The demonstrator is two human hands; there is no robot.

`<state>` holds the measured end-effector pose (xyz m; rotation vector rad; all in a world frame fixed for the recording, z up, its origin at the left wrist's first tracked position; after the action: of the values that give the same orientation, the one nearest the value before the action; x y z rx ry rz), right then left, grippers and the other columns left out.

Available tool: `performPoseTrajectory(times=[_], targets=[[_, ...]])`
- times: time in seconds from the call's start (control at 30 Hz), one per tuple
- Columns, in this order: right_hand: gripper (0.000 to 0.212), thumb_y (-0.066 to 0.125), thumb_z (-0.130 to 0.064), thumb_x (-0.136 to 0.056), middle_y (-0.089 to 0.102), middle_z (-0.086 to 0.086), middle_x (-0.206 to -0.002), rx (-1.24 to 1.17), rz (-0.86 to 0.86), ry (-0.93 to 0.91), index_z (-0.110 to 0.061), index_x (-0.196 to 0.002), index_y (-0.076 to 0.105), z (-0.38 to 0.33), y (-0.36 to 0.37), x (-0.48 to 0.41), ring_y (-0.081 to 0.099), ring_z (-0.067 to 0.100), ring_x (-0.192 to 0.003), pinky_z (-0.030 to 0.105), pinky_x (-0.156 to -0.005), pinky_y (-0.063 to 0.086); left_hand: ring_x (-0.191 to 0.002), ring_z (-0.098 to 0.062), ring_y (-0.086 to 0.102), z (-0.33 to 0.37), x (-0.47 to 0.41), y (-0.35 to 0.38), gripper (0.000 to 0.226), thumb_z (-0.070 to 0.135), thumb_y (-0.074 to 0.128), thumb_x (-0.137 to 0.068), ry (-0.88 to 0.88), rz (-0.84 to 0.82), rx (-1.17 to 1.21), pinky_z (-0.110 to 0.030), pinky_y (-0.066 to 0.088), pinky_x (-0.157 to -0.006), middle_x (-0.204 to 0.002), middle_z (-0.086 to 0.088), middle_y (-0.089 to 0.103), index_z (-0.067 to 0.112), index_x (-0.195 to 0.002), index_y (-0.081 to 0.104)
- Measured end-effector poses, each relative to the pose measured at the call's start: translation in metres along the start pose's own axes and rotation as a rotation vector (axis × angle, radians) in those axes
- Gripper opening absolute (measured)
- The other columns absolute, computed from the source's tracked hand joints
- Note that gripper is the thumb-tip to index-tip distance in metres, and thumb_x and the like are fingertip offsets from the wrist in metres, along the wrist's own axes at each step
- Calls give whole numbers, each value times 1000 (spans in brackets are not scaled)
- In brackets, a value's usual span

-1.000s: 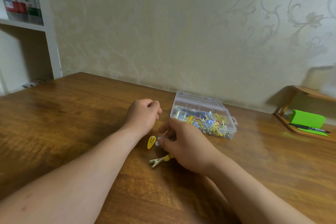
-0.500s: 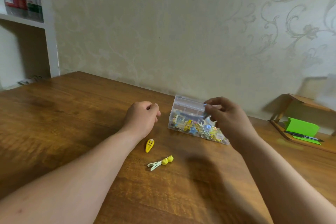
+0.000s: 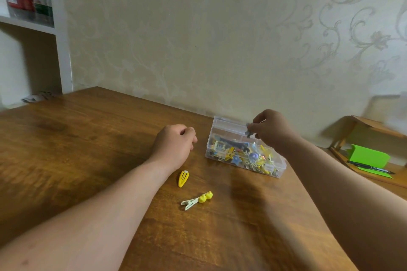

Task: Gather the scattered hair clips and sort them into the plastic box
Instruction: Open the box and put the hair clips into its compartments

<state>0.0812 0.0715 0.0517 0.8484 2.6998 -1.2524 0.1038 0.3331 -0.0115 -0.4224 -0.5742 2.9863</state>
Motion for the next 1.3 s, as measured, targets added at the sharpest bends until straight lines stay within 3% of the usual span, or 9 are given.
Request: performPoseTrajectory(times=[0.2,0.33,0.5,0.7,1.03,1.17,1.3], targets=[[17,83,-17,-84,72,10,-75,180,-69,-14,-10,-85,68,-18,34,-27,66,27,-69,33,-62,52,-66,-16,61,-1,-3,-1,39,29,53,-106,-16,21,60,-29,41,-60,-69,0,72,19,-76,75],[12,83,-17,-84,75,8,-81,331,-117,-39,-10,-85,74,-22,43,-34,71,28,-80,38,-70,58,-60,-14,58,0,-3,-2,39,29,53,-106,-24,11,78,-28,41,-57,-69,-1,72,18,-75,75],[15,78,-22,-90,66,-2,-91,523,-141,-201,-25,-87,63,-23,46,-34,61,19,-82,30,-67,46,-58,-12,58,1,-2,-3,39,29,51,-107,-15,5,63,-27,43,-56,-74,-3,74,17,-79,75],[12,79,-21,-89,68,-4,-95,574,-187,-298,-27,-90,68,-23,52,-31,63,19,-88,36,-80,58,-59,-14,57,1,-1,-3,40,30,50,-108,-10,2,56,-28,44,-58,-76,-4,73,17,-81,75],[10,69,-16,-96,71,-4,-97,442,-73,-295,-26,-96,71,-28,41,-19,66,20,-91,36,-78,58,-67,-15,62,-2,-3,-2,40,31,50,-109,-6,8,42,-30,47,-62,-76,-3,73,18,-81,75],[12,66,-17,-100,69,-9,-98,235,76,-332,-24,-108,69,-37,21,10,65,14,-88,28,-71,52,-69,-16,63,-1,-2,-3,39,32,50,-108,-6,7,42,-31,48,-63,-76,-2,73,19,-81,75],[15,65,-21,-101,70,-16,-98,-43,148,-329,-27,-114,68,-38,12,69,65,3,-90,24,-75,51,-80,-22,70,1,0,-4,39,34,50,-107,-17,-7,29,-37,56,-71,-79,-4,75,18,-82,76]])
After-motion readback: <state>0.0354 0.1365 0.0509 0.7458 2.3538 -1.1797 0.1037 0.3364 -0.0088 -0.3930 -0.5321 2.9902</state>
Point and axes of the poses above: each hand's wrist, its own x-axis away from the middle knuckle, its own y-axis out of the palm, z = x × y, the point moved 1 cm from there along -x, towards the middle knuckle
